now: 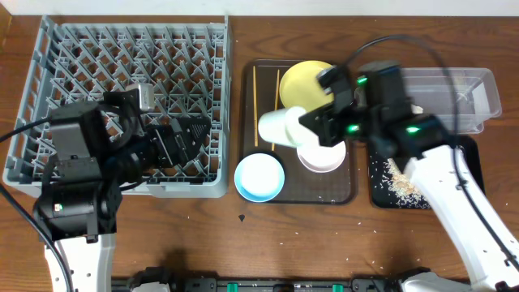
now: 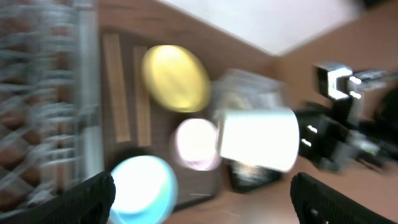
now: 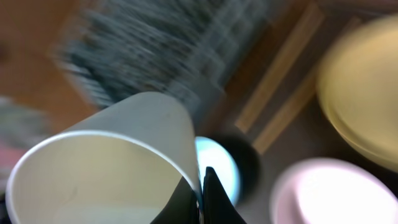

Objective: Sort waste into correct bins and load items into the dishwasher
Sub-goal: 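Grasp the white cup from the blue bowl with the right gripper, then hand the white cup from the right gripper to the left gripper, then place the white cup upside down in the dish rack with the left gripper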

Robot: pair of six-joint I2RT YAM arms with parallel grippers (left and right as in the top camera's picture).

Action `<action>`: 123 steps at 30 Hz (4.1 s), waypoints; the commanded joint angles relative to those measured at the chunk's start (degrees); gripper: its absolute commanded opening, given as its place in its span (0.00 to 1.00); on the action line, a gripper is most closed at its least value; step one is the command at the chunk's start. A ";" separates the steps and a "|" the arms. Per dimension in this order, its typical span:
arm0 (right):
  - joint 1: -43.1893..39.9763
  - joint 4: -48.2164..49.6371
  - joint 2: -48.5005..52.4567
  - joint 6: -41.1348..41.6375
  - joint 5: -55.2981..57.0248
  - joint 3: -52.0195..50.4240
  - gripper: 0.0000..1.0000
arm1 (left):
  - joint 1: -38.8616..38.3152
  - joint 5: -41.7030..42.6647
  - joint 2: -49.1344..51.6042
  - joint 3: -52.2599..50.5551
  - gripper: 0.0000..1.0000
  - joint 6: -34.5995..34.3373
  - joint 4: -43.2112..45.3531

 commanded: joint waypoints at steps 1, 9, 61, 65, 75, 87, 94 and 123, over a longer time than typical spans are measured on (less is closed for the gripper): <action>-5.62 4.26 -0.96 -4.28 -31.39 0.70 0.01 | 2.32 24.50 1.62 1.31 0.91 -0.31 2.89; -3.39 14.43 -0.90 -1.53 -42.45 0.70 0.01 | -0.04 36.87 2.69 1.31 0.91 -0.33 4.26; -1.62 6.73 -0.90 4.07 -14.67 0.70 0.96 | -10.58 -22.18 -6.03 1.46 0.64 -1.42 -9.14; -0.61 -0.98 -0.90 0.57 -8.50 0.70 0.96 | -10.58 -36.37 -7.04 1.66 0.67 -4.52 -15.04; 2.78 -4.37 -0.90 -1.68 -4.07 0.70 0.96 | -10.54 -61.00 -0.79 1.86 0.64 -8.48 -17.94; 5.44 -4.55 -0.90 -1.70 -3.87 0.70 0.96 | -6.29 -59.21 18.16 1.86 0.68 -8.46 -16.81; 5.44 -4.52 -0.90 -1.99 -3.85 0.70 0.96 | -1.09 -52.33 20.92 1.84 0.72 -6.45 -15.30; 5.44 -4.48 -0.90 -2.51 -1.49 0.70 0.98 | -0.15 -53.94 20.61 4.94 0.86 -6.97 -22.03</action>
